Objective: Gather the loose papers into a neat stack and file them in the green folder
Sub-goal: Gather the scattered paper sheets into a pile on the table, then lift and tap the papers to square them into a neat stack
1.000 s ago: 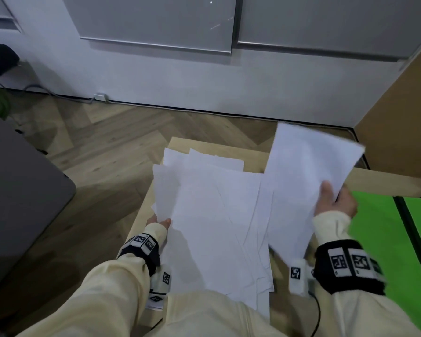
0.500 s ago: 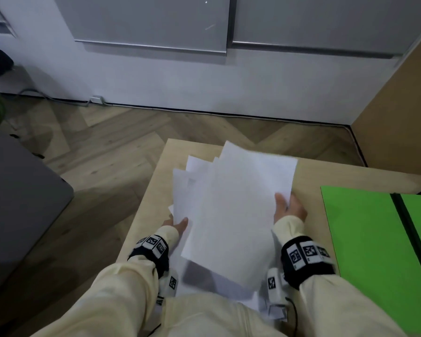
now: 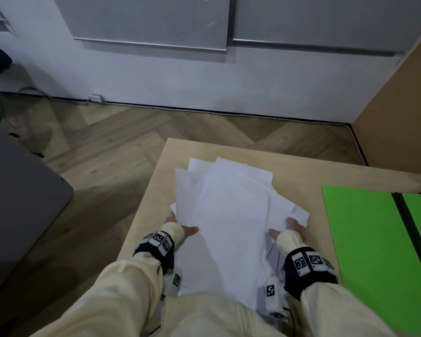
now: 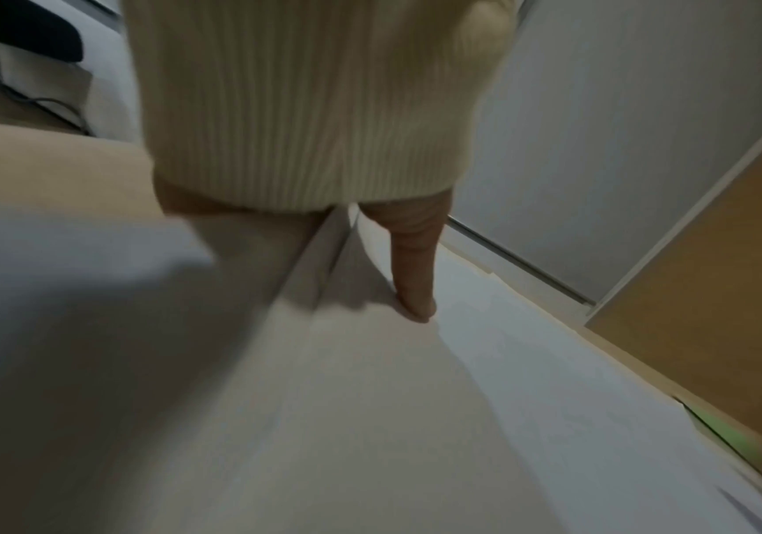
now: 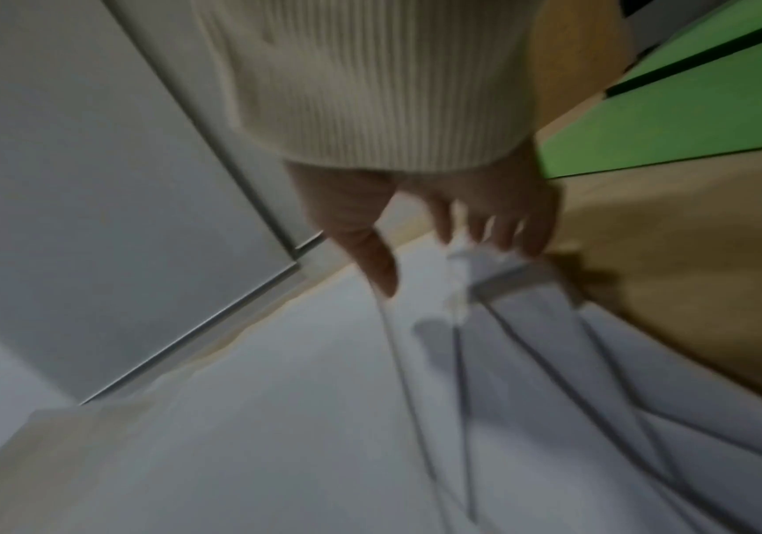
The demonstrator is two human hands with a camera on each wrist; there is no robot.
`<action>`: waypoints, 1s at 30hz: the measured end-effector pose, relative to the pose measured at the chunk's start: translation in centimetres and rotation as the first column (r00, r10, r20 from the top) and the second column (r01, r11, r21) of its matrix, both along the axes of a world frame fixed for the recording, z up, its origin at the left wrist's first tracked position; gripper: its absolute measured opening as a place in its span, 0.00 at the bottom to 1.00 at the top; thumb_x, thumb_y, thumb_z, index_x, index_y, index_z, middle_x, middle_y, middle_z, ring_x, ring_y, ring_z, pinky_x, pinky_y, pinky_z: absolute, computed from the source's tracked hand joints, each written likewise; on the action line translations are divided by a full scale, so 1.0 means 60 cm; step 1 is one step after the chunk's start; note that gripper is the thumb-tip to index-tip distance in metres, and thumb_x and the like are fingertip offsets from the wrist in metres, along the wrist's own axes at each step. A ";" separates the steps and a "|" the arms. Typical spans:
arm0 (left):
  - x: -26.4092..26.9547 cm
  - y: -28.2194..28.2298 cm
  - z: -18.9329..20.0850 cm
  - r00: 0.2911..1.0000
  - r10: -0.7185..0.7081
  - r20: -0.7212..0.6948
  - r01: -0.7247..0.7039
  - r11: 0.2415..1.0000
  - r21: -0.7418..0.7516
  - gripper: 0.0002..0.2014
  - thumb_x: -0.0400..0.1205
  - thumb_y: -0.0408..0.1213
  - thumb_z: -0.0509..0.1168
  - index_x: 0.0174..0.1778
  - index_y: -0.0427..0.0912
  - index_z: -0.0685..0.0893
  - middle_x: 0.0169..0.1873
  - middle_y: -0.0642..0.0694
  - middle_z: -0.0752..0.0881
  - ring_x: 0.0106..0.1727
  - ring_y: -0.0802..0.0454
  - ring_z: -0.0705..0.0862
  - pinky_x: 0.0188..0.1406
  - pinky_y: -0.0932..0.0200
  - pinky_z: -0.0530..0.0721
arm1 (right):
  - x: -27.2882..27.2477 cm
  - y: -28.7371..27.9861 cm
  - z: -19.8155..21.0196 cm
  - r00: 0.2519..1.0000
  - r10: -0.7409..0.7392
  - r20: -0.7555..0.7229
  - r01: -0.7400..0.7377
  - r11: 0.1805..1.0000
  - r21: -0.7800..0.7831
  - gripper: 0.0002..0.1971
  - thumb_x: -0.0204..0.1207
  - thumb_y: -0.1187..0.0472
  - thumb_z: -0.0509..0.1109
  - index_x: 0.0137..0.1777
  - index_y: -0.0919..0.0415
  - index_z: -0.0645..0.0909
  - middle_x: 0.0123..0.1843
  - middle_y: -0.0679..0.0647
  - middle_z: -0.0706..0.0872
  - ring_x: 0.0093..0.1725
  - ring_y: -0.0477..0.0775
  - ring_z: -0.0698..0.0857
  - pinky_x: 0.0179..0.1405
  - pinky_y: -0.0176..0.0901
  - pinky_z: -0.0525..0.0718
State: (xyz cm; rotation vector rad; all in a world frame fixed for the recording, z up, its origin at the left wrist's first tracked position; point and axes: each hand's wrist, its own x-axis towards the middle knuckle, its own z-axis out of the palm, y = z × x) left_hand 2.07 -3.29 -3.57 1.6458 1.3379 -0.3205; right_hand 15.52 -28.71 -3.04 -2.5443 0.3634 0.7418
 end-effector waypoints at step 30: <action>-0.004 0.036 0.090 0.935 -0.035 0.352 0.035 0.999 0.007 0.35 0.72 0.25 0.75 0.74 0.28 0.68 0.70 0.32 0.78 0.70 0.39 0.78 0.67 0.54 0.74 | -0.052 -0.006 0.087 0.988 -0.126 -0.093 0.155 0.864 0.478 0.64 0.47 0.43 0.86 0.79 0.70 0.58 0.79 0.61 0.69 0.76 0.62 0.73 0.76 0.52 0.71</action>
